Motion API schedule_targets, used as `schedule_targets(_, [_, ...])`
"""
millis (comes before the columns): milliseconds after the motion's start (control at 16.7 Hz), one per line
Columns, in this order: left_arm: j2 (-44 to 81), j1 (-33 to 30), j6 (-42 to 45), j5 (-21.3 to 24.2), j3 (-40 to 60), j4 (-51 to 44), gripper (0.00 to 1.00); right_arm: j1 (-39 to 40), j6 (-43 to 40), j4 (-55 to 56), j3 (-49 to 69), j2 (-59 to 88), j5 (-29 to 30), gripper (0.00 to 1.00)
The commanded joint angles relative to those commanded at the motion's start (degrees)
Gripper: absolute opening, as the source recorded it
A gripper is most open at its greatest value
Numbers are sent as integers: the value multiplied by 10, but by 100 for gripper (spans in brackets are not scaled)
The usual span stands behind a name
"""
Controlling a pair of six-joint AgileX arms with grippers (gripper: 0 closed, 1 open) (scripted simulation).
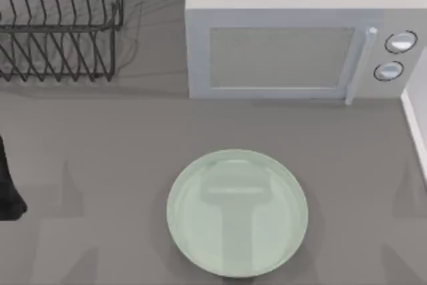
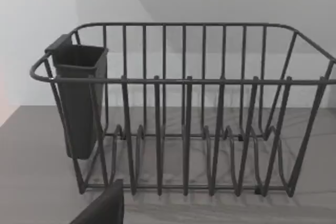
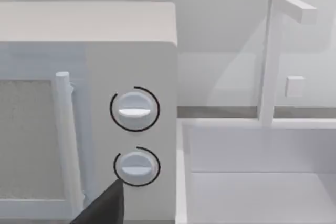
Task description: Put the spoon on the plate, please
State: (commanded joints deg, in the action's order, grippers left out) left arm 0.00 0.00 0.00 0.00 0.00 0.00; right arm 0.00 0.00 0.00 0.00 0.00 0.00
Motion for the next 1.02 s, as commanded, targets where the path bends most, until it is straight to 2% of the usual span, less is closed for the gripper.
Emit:
schedule_targets(240, [18,9,12,-1,16,-18,100,0,0,0,0,0,0,100])
schedule_targets(480, [123,52,71,-4,105,-101,100,0,0,0,0,0,0,100])
schedule_targets(1020, [600,200,244,-1,406,-397,100,0,0,0,0,0,0,100])
